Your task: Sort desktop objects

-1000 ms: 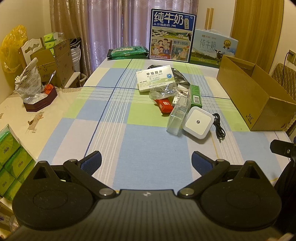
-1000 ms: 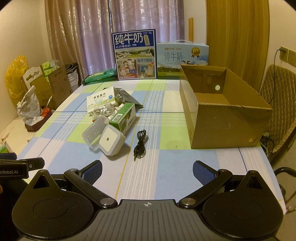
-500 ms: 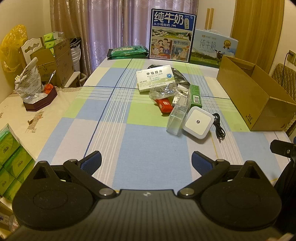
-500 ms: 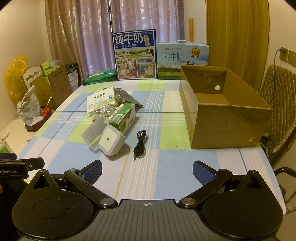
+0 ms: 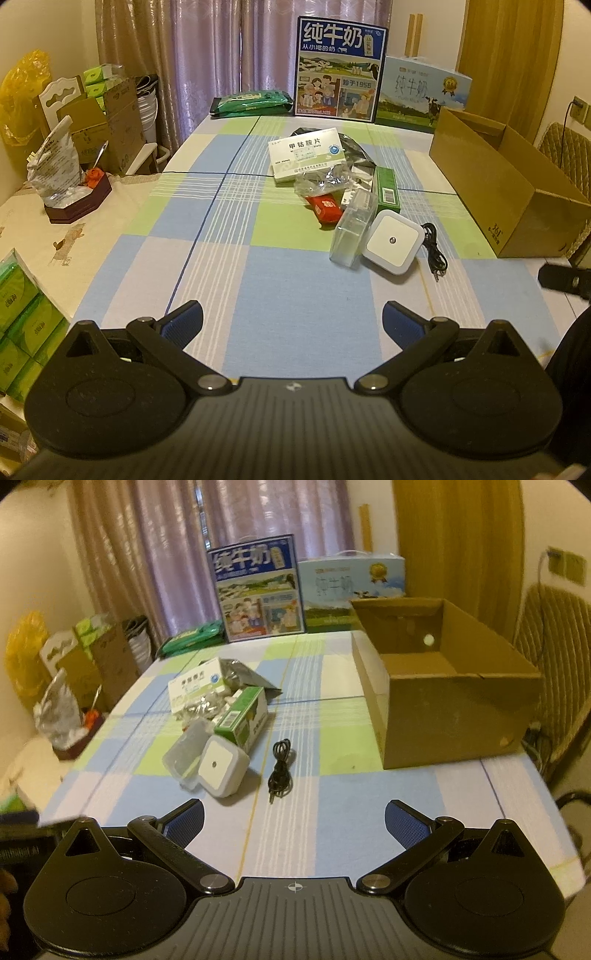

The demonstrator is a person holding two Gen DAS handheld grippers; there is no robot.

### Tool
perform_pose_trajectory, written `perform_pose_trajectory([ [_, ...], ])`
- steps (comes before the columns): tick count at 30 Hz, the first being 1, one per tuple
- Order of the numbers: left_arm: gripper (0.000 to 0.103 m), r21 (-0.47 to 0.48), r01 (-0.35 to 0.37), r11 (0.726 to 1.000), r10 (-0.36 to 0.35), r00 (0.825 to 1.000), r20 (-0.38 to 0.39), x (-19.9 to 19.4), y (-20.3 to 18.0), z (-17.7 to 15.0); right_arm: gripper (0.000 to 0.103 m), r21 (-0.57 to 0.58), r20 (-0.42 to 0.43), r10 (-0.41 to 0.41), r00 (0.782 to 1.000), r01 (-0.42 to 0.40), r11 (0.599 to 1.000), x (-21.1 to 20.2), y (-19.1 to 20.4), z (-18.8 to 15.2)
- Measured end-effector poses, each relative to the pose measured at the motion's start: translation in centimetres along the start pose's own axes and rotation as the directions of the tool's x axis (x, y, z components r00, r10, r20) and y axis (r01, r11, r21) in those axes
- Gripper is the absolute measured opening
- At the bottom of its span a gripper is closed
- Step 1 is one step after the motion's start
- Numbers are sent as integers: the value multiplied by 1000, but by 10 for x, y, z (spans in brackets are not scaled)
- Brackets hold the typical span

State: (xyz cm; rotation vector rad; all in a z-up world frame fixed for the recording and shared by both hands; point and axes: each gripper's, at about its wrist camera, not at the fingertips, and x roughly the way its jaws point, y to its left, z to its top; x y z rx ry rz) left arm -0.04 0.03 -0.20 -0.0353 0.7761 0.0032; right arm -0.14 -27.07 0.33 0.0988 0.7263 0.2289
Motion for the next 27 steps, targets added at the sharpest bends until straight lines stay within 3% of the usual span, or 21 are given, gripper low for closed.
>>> perform_pose_trajectory([
  [9, 102, -23, 52, 998, -53, 998, -35, 0, 6, 7, 101, -11, 55, 10, 998, -9, 1000, 3, 10, 5],
  [16, 102, 77, 99, 992, -97, 995, -31, 14, 0, 37, 101, 12, -9, 7, 1000, -7, 1000, 35, 7, 11],
  [21, 101, 179, 107, 978, -101, 994, -44, 41, -9, 57, 101, -27, -34, 8, 999, -9, 1000, 61, 6, 13],
  [27, 96, 253, 175, 952, -157, 983, -91, 85, -18, 67, 101, -127, -55, 41, 998, -47, 991, 90, 10, 9],
])
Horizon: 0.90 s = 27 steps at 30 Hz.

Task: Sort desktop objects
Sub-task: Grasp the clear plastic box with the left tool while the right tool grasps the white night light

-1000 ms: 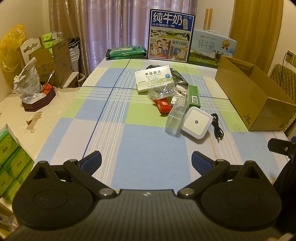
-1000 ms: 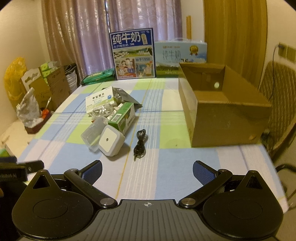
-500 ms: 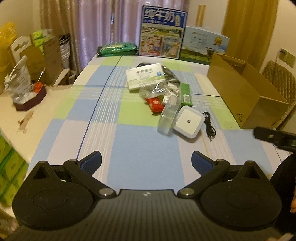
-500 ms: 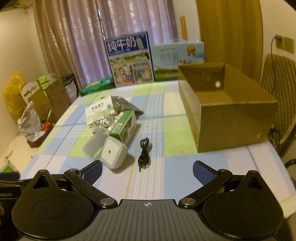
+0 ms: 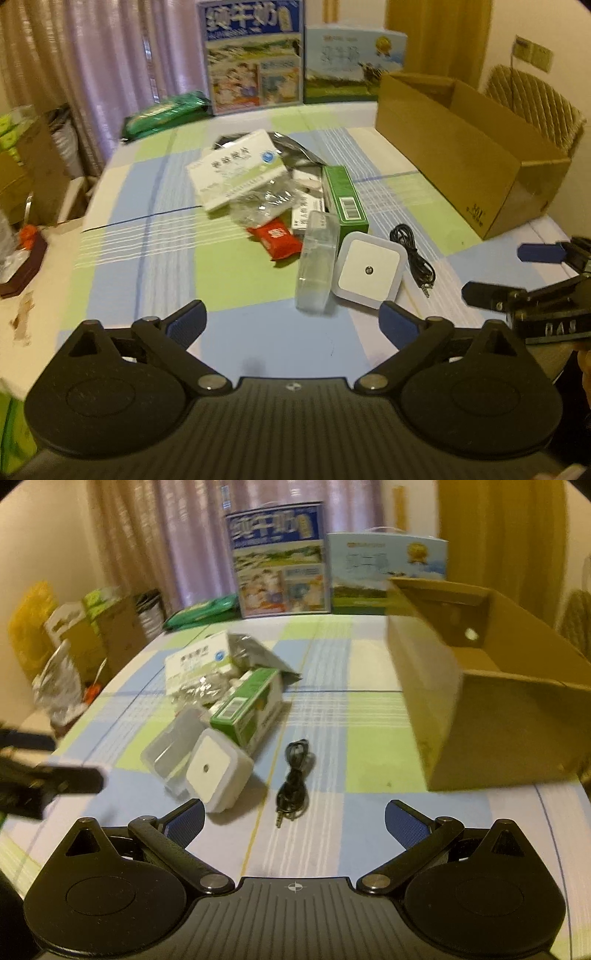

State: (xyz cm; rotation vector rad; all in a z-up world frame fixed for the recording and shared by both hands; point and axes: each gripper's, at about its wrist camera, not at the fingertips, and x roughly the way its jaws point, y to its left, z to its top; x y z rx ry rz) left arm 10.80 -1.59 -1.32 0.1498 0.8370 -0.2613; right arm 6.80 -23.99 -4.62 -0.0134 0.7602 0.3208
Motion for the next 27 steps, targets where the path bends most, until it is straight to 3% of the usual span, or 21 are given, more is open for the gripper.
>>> perform_pose_trajectory([
  [4, 89, 57, 50, 997, -50, 999, 6, 25, 2, 4, 101, -173, 6, 40, 999, -38, 984, 14, 17, -2],
  [10, 78, 167, 100, 981, -102, 995, 2, 47, 3, 9, 101, -456, 46, 72, 996, -43, 889, 35, 45, -7],
  [13, 76, 225, 118, 967, -124, 992, 15, 53, 0, 10, 99, -495, 30, 86, 996, -60, 867, 48, 49, -8],
  [15, 73, 239, 128, 963, -137, 990, 19, 59, 0, 12, 93, -528, 21, 89, 996, -64, 847, 55, 53, -8],
  [17, 65, 241, 123, 963, -130, 991, 14, 67, 1, 14, 90, -565, 15, 80, 997, -58, 823, 63, 58, -10],
  [19, 48, 242, 119, 963, -124, 992, 2, 75, 1, 16, 88, -596, 14, 66, 998, -45, 801, 69, 63, -11],
  [27, 27, 244, 136, 960, -139, 990, -8, 85, -2, 16, 85, -649, 15, 64, 998, -39, 760, 86, 69, -11],
])
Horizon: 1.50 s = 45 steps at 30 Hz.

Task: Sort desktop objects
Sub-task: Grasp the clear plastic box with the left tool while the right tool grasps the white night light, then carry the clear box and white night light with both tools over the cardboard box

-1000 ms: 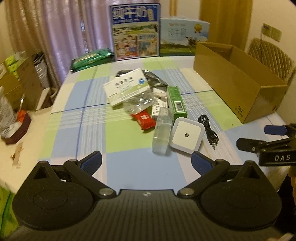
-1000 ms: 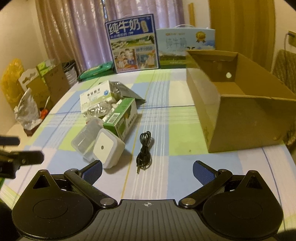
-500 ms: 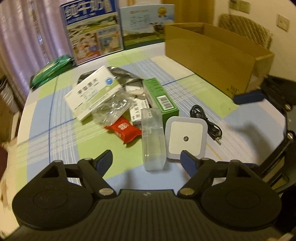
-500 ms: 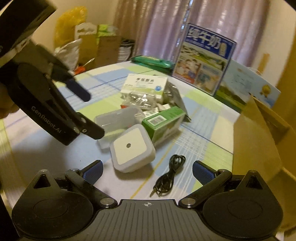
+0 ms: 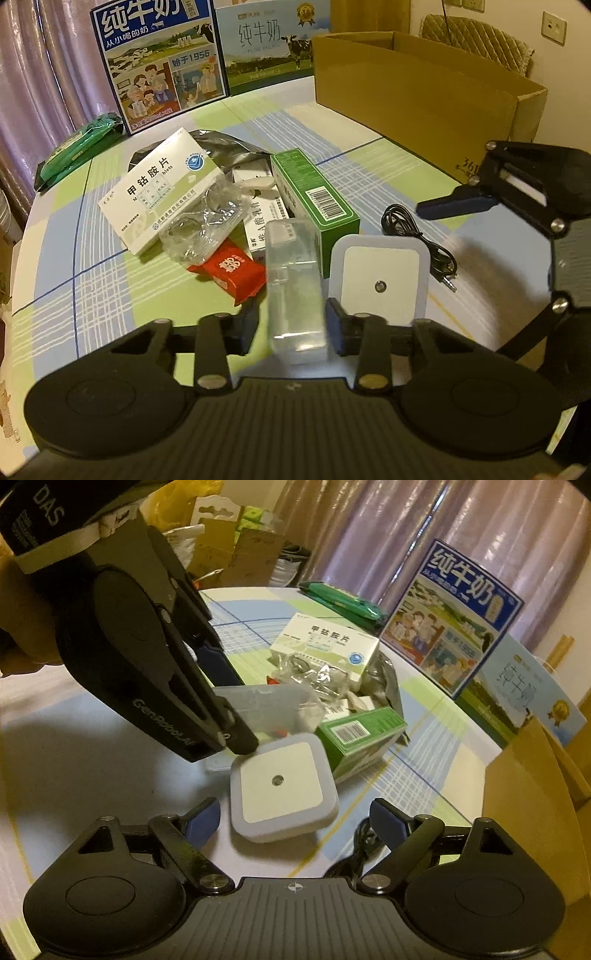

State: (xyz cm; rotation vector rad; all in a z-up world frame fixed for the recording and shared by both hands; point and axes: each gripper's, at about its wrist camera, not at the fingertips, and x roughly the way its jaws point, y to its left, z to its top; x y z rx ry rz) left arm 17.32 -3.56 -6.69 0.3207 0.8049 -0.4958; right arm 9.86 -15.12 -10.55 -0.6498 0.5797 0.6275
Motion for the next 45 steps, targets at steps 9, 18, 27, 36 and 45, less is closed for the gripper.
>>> perform_pose_trajectory([
  [9, 26, 30, -11, 999, 11, 1000, 7, -4, 6, 1, 72, -98, 6, -21, 1000, 21, 995, 14, 11, 5],
  [18, 28, 22, -14, 1000, 14, 1000, 10, 0, 10, 1, 63, -112, 2, -31, 1000, 31, 993, 20, 15, 4],
  [27, 28, 15, 3, 1000, -3, 1000, -3, 13, 9, 5, 63, -55, -5, -29, 1000, 29, 998, 16, 10, 3],
  [36, 26, -14, 3, 1000, -3, 1000, -4, 2, 8, 7, 63, 52, -10, -37, 999, 38, 998, 4, 1, 0],
  [45, 26, -29, -4, 1000, 5, 1000, 5, -25, 2, 11, 63, 198, 26, -60, 998, 54, 979, -25, -11, 1],
])
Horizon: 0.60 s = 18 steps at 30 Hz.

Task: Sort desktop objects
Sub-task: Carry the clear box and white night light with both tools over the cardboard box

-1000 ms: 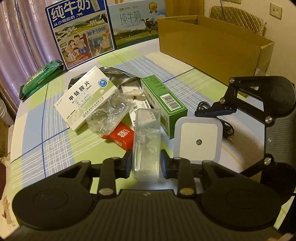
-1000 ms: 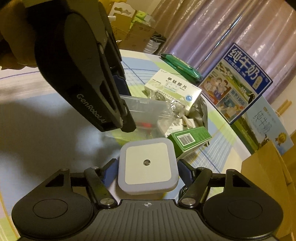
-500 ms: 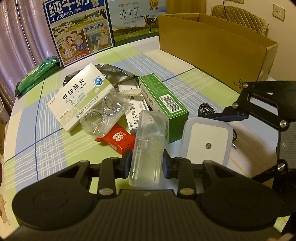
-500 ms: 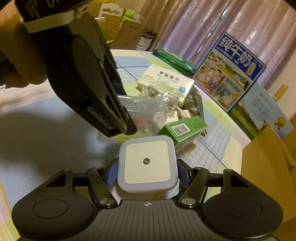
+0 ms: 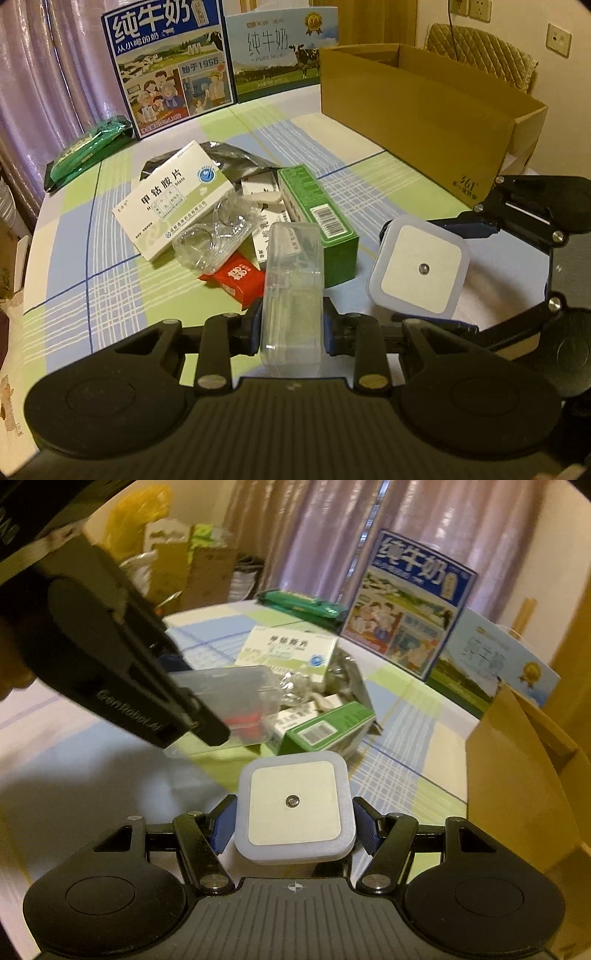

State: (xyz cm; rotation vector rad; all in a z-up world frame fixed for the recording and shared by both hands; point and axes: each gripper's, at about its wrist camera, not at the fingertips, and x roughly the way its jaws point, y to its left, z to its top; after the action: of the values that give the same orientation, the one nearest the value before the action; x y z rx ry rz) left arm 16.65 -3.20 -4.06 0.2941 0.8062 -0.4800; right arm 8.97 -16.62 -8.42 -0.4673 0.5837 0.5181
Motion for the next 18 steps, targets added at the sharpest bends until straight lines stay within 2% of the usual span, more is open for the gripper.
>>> perform_pose_trajectory([
  [9, 26, -9, -16, 1000, 16, 999, 49, -38, -18, 36, 63, 183, 32, -65, 997, 58, 981, -44, -45, 19],
  [14, 26, -12, -12, 1000, 14, 995, 97, -55, -38, 71, 63, 277, 56, -125, 991, 104, 955, -77, -88, 34],
  [18, 26, -11, 27, 1000, -26, 991, 134, -59, -63, 104, 63, 359, 64, -181, 981, 147, 922, -105, -135, 44],
])
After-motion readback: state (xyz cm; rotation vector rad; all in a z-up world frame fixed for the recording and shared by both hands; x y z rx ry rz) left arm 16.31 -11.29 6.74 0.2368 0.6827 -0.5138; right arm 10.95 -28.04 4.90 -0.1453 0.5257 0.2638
